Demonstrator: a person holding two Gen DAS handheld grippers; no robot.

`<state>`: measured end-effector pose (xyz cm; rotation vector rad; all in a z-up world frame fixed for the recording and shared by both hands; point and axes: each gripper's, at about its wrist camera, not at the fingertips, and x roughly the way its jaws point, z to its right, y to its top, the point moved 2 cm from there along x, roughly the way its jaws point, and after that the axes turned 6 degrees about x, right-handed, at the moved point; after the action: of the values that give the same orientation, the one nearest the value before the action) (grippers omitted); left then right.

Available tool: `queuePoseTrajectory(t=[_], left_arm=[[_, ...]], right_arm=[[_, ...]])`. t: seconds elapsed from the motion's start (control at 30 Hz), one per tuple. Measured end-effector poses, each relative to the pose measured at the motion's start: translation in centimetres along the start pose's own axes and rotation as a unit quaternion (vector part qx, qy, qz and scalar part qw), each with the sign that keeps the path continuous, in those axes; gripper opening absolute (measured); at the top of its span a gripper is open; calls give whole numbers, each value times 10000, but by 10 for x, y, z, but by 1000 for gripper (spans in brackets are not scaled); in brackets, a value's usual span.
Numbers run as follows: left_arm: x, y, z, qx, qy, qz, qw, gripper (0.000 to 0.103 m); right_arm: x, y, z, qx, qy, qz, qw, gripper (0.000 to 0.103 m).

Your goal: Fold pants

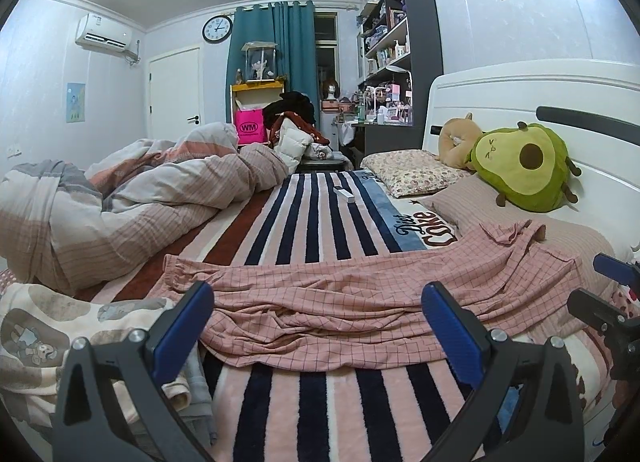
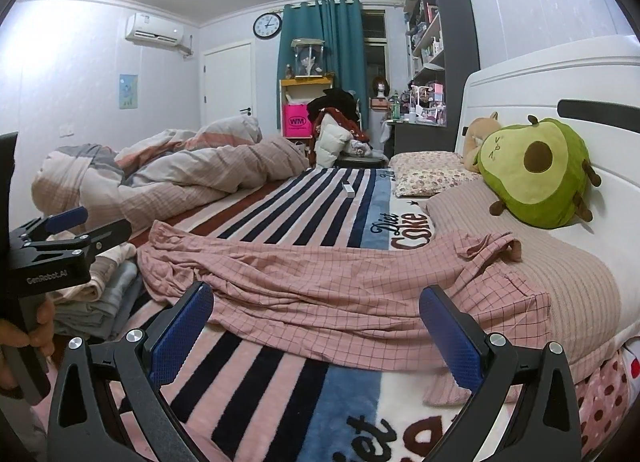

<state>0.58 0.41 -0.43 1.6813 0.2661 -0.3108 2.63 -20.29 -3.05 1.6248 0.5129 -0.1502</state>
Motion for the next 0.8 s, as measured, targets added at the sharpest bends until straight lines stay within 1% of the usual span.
queuePoseTrajectory(t=[0.8], left_arm=[[2,-4,-2,-43,8,-26,10000,102]], right_arm=[[-1,-2,3,95,-15,-21,10000,103]])
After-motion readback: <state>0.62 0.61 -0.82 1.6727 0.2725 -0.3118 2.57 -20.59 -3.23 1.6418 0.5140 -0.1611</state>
